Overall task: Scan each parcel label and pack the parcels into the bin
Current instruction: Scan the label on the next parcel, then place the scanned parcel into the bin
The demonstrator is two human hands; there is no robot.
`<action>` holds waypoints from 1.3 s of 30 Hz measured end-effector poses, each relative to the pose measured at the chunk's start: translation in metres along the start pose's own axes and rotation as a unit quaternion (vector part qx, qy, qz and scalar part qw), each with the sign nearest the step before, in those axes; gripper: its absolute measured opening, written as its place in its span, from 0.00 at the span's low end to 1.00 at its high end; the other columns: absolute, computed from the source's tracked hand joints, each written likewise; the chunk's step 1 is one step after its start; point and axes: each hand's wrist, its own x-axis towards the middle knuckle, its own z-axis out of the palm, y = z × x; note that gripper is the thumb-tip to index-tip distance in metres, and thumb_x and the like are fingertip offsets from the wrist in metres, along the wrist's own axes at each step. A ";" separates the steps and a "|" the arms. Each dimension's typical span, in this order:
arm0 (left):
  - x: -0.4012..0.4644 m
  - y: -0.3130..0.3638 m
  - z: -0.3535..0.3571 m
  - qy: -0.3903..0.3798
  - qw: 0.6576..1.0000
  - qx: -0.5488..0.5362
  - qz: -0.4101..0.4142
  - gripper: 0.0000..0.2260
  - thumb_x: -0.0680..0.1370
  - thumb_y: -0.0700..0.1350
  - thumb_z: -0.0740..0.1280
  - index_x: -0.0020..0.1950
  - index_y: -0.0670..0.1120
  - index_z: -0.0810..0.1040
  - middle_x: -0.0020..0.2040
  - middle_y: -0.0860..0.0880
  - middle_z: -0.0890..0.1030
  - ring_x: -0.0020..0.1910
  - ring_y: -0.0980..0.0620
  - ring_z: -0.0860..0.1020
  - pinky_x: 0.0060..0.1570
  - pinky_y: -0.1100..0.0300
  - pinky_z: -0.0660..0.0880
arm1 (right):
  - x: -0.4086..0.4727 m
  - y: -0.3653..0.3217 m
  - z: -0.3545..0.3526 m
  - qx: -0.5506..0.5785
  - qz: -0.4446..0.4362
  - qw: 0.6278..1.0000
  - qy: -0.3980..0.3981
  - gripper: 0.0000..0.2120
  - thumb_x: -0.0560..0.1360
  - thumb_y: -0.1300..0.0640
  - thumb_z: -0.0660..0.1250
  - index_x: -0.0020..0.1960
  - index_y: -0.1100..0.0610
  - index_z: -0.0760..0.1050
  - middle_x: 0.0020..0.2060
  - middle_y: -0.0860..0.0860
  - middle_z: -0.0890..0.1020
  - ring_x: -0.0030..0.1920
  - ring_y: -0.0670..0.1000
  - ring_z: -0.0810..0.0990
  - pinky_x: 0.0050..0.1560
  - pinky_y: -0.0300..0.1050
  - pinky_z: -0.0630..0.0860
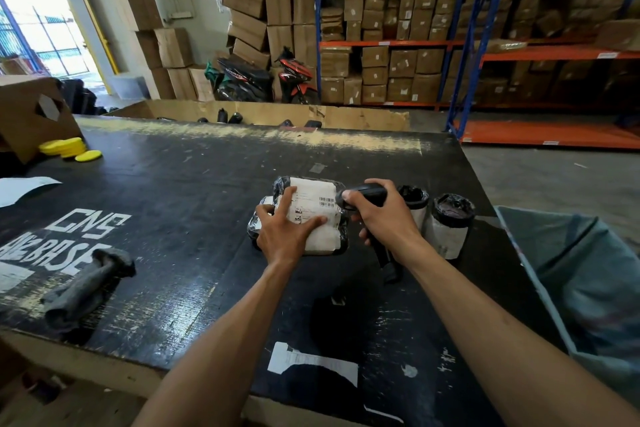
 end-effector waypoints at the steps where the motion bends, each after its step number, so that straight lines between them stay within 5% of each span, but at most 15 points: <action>1: 0.000 -0.001 -0.001 0.002 1.000 0.001 -0.003 0.39 0.58 0.72 0.76 0.68 0.69 0.69 0.55 0.50 0.67 0.45 0.51 0.74 0.45 0.55 0.76 | -0.001 0.003 0.000 -0.004 0.006 1.000 0.001 0.33 0.64 0.36 0.74 0.65 0.42 0.69 0.41 0.53 0.87 0.26 0.49 0.82 0.28 0.42 0.78; 12: -0.005 -0.019 -0.013 0.017 0.998 -0.013 -0.053 0.39 0.59 0.70 0.77 0.68 0.70 0.69 0.56 0.51 0.66 0.45 0.51 0.73 0.53 0.54 0.75 | -0.016 0.091 0.000 -0.171 0.124 0.977 0.011 0.33 0.71 0.35 0.73 0.71 0.43 0.67 0.50 0.48 0.81 0.30 0.51 0.87 0.29 0.44 0.84; 18: -0.014 -0.020 -0.015 0.005 0.998 -0.033 -0.047 0.39 0.58 0.71 0.77 0.67 0.70 0.69 0.57 0.50 0.67 0.47 0.51 0.74 0.52 0.58 0.72 | -0.024 0.128 -0.002 -0.220 0.171 0.960 0.002 0.34 0.73 0.35 0.71 0.73 0.47 0.66 0.50 0.51 0.82 0.32 0.53 0.88 0.45 0.55 0.87; 21: -0.016 -0.012 -0.010 0.003 0.997 -0.053 -0.056 0.39 0.57 0.72 0.77 0.66 0.72 0.69 0.56 0.51 0.68 0.49 0.52 0.75 0.53 0.58 0.73 | -0.023 0.123 -0.008 -0.287 0.188 0.939 -0.037 0.37 0.74 0.30 0.68 0.76 0.47 0.64 0.64 0.55 0.80 0.54 0.58 0.87 0.61 0.56 0.82; 23: -0.016 -0.003 -0.005 -0.002 0.996 -0.064 -0.057 0.40 0.56 0.72 0.77 0.66 0.73 0.69 0.56 0.52 0.68 0.51 0.52 0.76 0.57 0.55 0.75 | -0.019 0.116 -0.014 -0.342 0.199 0.916 -0.060 0.44 0.75 0.28 0.65 0.82 0.49 0.57 0.73 0.57 0.75 0.70 0.62 0.76 0.69 0.56 0.74; 25: -0.016 0.009 0.002 -0.006 0.995 -0.080 -0.054 0.40 0.55 0.72 0.77 0.66 0.73 0.69 0.56 0.53 0.68 0.51 0.52 0.75 0.58 0.54 0.75 | -0.015 0.102 -0.023 -0.344 0.173 0.922 -0.038 0.48 0.75 0.27 0.64 0.84 0.50 0.51 0.76 0.58 0.71 0.75 0.64 0.71 0.70 0.59 0.69; 28: -0.018 0.035 0.017 -0.024 0.991 -0.124 -0.045 0.41 0.54 0.73 0.76 0.66 0.73 0.70 0.51 0.56 0.68 0.47 0.56 0.74 0.56 0.59 0.71 | -0.008 0.077 -0.052 -0.208 0.073 0.974 0.046 0.42 0.76 0.29 0.65 0.82 0.46 0.55 0.75 0.55 0.73 0.74 0.60 0.72 0.70 0.56 0.71; 32: -0.032 0.083 0.047 -0.078 0.982 -0.172 -0.016 0.41 0.56 0.72 0.77 0.68 0.70 0.71 0.55 0.53 0.71 0.51 0.55 0.75 0.54 0.60 0.70 | 0.003 0.050 -0.106 -0.075 -0.011 0.994 0.082 0.34 0.75 0.29 0.64 0.78 0.34 0.58 0.60 0.45 0.79 0.62 0.49 0.77 0.52 0.42 0.71; 36: -0.057 0.138 0.086 -0.133 0.967 -0.217 0.021 0.40 0.58 0.69 0.79 0.69 0.67 0.72 0.59 0.50 0.75 0.54 0.54 0.78 0.59 0.55 0.77 | 0.008 0.044 -0.158 -0.070 -0.058 0.993 0.079 0.26 0.72 0.26 0.59 0.70 0.20 0.59 0.65 0.45 0.79 0.62 0.46 0.80 0.66 0.54 0.74; 39: -0.077 0.178 0.120 -0.160 0.958 -0.237 0.032 0.38 0.60 0.71 0.77 0.68 0.70 0.71 0.58 0.52 0.73 0.53 0.55 0.78 0.58 0.55 0.78 | 0.014 0.051 -0.205 -0.094 -0.074 0.987 0.108 0.30 0.73 0.27 0.58 0.75 0.29 0.63 0.72 0.46 0.75 0.68 0.47 0.76 0.72 0.58 0.72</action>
